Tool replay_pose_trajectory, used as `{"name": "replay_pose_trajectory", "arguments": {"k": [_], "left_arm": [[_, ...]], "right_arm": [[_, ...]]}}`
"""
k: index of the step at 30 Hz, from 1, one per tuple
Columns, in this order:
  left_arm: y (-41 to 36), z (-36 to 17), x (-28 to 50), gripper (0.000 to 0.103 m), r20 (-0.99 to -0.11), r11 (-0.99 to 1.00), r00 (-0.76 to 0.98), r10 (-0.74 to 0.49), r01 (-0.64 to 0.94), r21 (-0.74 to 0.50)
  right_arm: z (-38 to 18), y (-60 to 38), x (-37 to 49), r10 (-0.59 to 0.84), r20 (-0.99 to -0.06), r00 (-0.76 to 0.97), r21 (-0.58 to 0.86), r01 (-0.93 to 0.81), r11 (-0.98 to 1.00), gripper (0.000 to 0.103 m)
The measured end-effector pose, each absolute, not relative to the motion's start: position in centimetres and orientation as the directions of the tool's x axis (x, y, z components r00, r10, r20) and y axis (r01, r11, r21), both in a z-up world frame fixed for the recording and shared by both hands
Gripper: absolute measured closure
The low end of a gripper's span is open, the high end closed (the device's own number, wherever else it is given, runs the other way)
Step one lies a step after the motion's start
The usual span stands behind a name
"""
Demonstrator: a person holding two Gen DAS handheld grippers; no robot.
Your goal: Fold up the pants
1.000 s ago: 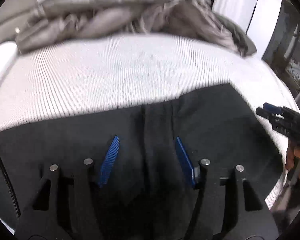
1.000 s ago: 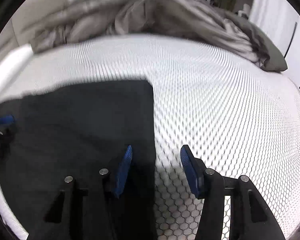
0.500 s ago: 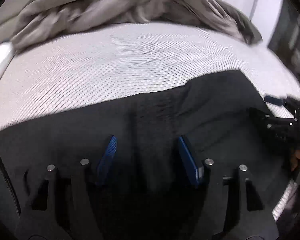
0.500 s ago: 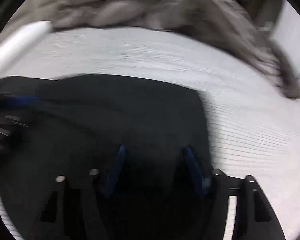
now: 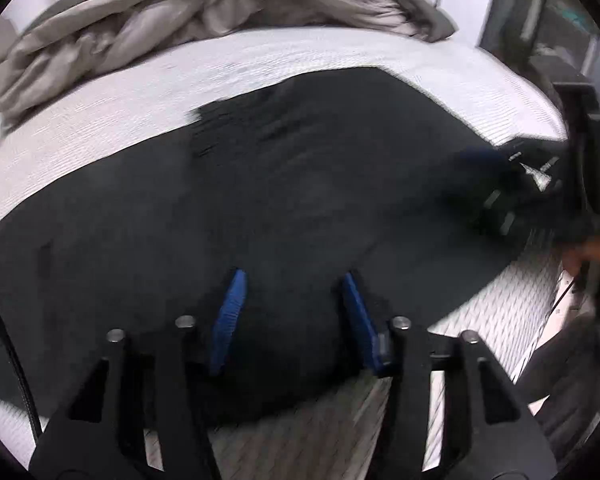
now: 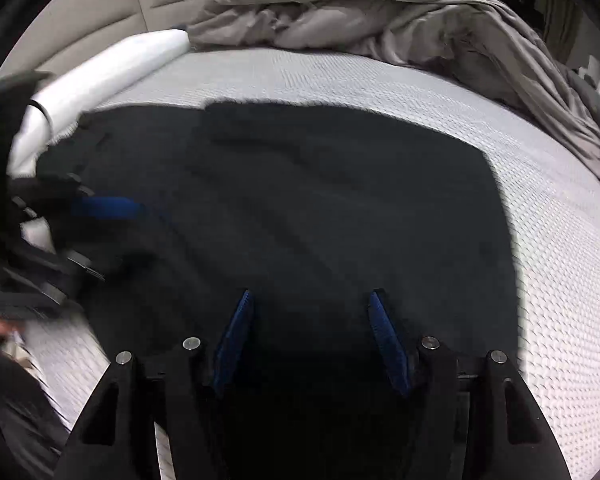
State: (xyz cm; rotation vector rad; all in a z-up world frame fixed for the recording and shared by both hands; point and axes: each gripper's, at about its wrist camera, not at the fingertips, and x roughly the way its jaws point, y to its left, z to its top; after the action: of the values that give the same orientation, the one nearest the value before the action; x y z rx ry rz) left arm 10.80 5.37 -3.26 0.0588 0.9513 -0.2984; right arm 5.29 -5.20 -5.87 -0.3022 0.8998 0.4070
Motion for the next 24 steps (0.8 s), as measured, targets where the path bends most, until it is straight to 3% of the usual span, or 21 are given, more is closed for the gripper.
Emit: {"name": "replay_pose_trajectory", "arguments": {"k": [1, 3, 5, 6, 8, 9, 10, 15, 20, 22, 24], "left_arm": [[6.5, -3.0, 10.3, 0.04, -0.808, 0.959, 0.536, -0.243, 0.26, -0.116], [9.5, -1.9, 9.0, 0.04, -0.789, 0.965, 0.558, -0.258, 0.19, -0.181], [12.8, -0.8, 8.0, 0.04, -0.768, 0.982, 0.615, -0.181, 0.067, -0.178], [14.7, -0.3, 7.4, 0.036, -0.752, 0.978, 0.638, -0.165, 0.008, -0.208], [17.9, 0.2, 6.1, 0.031, -0.736, 0.96, 0.665, -0.126, -0.106, -0.26], [19.8, 0.3, 5.5, 0.029, -0.73, 0.941, 0.678, -0.088, -0.183, -0.283], [21.7, 0.1, 4.8, 0.026, -0.73, 0.914, 0.681, -0.047, -0.266, -0.308], [27.7, -3.2, 3.8, 0.025, -0.783, 0.765, 0.62, -0.043, -0.484, -0.425], [29.6, -6.6, 3.8, 0.026, -0.786, 0.648, 0.608, -0.113, -0.554, -0.522], [30.2, -6.8, 3.7, 0.026, -0.753, 0.588, 0.647, -0.12, -0.565, -0.579], [30.6, -6.9, 3.3, 0.026, -0.736, 0.555, 0.665, -0.125, -0.568, -0.608]], "right_arm": [[-5.7, -6.4, 5.5, 0.174, -0.802, 0.571, -0.109, -0.426, 0.898, 0.041], [-5.0, -10.1, 5.0, 0.106, -0.785, 0.61, -0.133, -0.333, 0.933, 0.04], [-4.4, -13.0, 5.0, 0.104, -0.772, 0.628, -0.081, -0.259, 0.962, 0.04], [-4.0, -14.6, 4.7, 0.143, -0.764, 0.63, -0.004, -0.226, 0.974, 0.039], [-3.3, -16.1, 4.2, 0.242, -0.744, 0.623, 0.133, -0.217, 0.967, 0.029], [-3.3, -16.6, 3.9, 0.297, -0.729, 0.617, 0.201, -0.221, 0.954, 0.019], [-3.1, -16.9, 3.7, 0.35, -0.714, 0.606, 0.264, -0.23, 0.937, 0.017], [-4.4, -18.4, 4.8, 0.496, -0.711, 0.498, 0.462, -0.2, 0.864, 0.016], [-6.2, -20.8, 6.9, 0.58, -0.67, 0.463, 0.586, -0.15, 0.796, 0.018], [-6.3, -21.1, 7.3, 0.601, -0.645, 0.473, 0.618, -0.139, 0.773, 0.03], [-6.8, -20.5, 8.3, 0.655, -0.603, 0.455, 0.669, -0.158, 0.726, 0.06]]}}
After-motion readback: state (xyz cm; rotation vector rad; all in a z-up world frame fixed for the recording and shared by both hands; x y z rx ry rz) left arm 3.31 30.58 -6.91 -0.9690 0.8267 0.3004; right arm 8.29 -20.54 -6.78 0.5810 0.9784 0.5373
